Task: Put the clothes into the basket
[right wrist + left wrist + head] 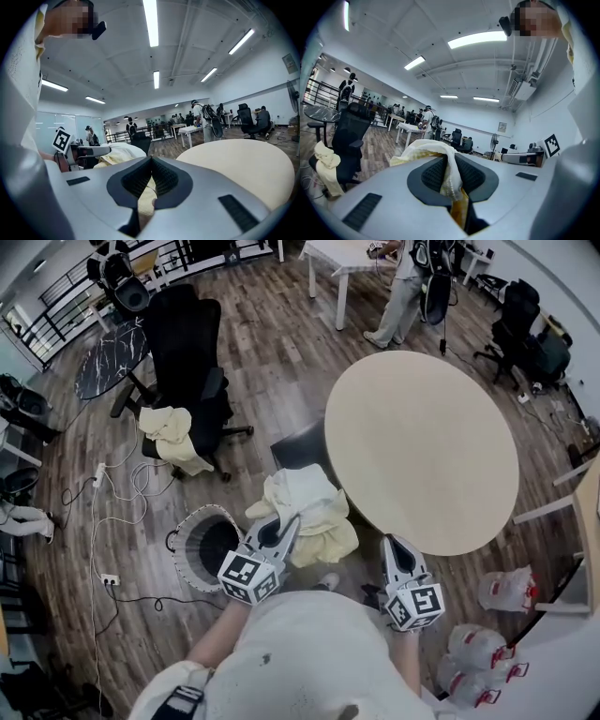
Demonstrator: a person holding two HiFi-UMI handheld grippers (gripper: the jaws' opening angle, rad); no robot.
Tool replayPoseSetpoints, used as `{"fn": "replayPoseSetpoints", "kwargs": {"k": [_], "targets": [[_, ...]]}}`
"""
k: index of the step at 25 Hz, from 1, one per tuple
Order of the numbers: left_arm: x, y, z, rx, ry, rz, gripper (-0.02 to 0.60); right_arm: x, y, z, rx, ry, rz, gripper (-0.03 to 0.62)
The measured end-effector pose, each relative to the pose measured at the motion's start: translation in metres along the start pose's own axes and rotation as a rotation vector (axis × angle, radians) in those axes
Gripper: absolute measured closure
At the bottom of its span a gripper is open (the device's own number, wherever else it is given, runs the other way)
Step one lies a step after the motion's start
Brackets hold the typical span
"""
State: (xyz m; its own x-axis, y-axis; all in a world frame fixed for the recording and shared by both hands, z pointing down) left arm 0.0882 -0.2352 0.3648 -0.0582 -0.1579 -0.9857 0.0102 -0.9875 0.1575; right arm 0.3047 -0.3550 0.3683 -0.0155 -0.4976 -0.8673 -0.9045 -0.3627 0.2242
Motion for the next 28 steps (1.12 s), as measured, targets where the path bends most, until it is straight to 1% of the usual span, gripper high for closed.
{"fn": "replayPoseSetpoints", "kwargs": {"k": [11, 19, 28], "targets": [[-0.002, -0.088, 0.066, 0.073, -0.005, -0.021, 0.522, -0.031, 0.045, 0.094, 0.063, -0.019, 0.046, 0.586], [-0.006, -0.153, 0.097, 0.119, -0.008, -0.033, 0.522, -0.056, 0.065, 0.160, 0.131, -0.039, 0.082, 0.586], [-0.014, -0.233, 0.137, 0.189, -0.024, -0.048, 0.522, -0.080, 0.094, 0.232, 0.200, -0.068, 0.112, 0.586]]}}
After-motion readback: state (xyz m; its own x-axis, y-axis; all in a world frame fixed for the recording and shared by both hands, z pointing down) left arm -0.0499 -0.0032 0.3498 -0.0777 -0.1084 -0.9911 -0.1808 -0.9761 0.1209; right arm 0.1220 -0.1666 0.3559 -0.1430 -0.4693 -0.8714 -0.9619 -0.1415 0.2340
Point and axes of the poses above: the fingertips, and each gripper's own axes: y forward along the fingers, z to its left, x out of its top, the point moved 5 cm from there along -y, backward along the fingers, and after that the axes turned 14 degrees about y, right-handed, at the moved point
